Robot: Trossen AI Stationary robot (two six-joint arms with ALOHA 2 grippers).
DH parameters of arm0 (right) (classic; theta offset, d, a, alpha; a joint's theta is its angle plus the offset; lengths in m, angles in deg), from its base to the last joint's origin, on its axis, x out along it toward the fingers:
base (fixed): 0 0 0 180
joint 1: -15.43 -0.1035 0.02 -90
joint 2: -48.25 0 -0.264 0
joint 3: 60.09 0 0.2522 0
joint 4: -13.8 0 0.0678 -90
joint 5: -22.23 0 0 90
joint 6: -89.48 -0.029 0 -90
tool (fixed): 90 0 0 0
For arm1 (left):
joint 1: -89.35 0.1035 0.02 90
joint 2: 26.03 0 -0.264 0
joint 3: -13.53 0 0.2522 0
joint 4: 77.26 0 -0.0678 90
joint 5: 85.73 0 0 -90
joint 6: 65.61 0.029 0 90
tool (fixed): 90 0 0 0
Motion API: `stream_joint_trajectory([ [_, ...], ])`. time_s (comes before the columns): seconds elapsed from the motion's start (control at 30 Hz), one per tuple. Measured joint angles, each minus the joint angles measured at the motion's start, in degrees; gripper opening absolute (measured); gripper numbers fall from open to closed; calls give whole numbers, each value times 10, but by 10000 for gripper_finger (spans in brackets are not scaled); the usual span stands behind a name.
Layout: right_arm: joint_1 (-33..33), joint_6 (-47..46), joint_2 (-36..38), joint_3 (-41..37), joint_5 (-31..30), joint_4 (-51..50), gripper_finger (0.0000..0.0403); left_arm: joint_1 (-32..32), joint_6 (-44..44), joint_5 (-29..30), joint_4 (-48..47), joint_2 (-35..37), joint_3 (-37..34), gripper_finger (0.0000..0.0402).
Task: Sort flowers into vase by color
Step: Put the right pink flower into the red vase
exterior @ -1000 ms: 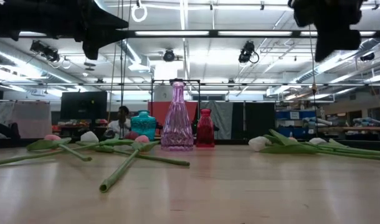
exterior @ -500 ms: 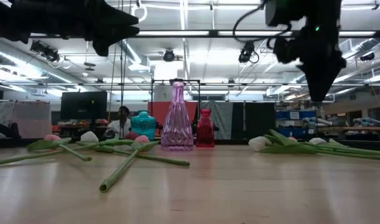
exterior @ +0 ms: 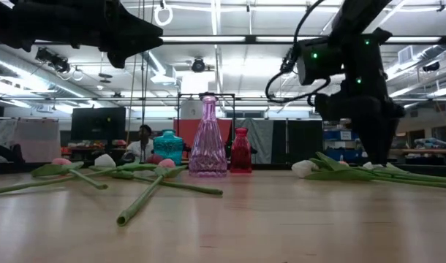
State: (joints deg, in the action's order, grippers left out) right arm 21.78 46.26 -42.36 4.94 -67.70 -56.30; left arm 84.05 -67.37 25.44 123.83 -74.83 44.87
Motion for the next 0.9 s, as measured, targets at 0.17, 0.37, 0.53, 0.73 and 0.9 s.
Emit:
stream_joint_trajectory([
  [0.17, 0, 11, -28, 0, 3, 15, 158, 0, -2, 0, 0, 0, 0, 163],
  [0.37, 0, 14, -31, 0, 12, 45, 151, 0, -3, 0, -2, 0, 0, 163],
  [0.53, 7, 17, -30, 0, 17, 42, 134, 0, -4, 0, -4, 0, 0, 163],
  [0.73, 9, 21, -43, 0, 16, 44, 107, 0, -4, 0, -5, 0, 0, 163],
  [0.9, 9, 36, -68, 2, 17, 48, 77, 0, -4, 0, -6, 0, 0, 163],
])
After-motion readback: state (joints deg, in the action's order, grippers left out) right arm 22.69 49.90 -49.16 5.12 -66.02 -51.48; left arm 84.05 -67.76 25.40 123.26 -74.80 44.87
